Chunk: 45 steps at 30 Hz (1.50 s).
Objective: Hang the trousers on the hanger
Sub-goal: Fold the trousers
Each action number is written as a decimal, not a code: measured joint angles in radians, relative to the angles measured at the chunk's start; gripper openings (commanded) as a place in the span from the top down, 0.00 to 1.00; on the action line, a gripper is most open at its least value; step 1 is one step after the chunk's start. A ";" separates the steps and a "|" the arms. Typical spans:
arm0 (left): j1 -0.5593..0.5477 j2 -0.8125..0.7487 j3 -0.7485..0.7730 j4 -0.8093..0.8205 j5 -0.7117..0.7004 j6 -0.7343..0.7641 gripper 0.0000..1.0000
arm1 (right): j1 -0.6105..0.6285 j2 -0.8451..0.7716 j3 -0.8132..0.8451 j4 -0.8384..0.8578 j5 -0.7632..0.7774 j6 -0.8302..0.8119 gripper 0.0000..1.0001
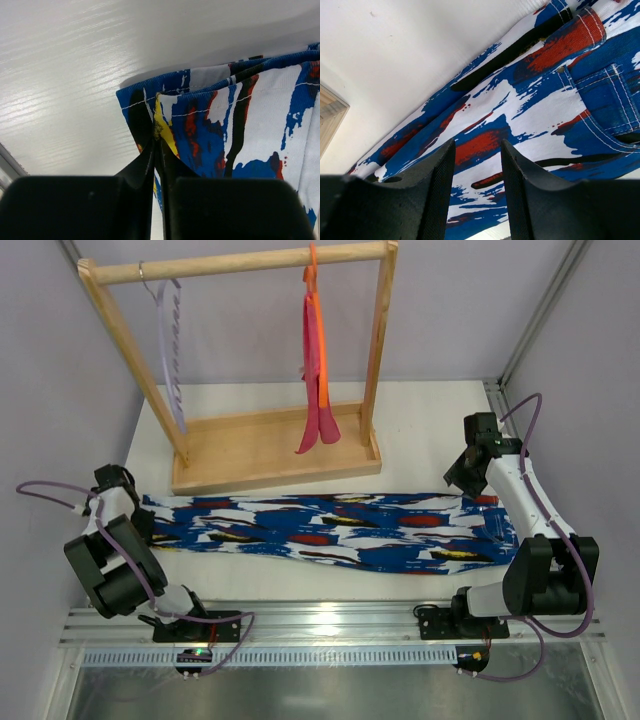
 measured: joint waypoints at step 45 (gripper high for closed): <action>-0.040 0.144 0.121 -0.124 -0.060 0.113 0.52 | -0.036 0.111 -0.074 0.057 0.023 0.084 0.55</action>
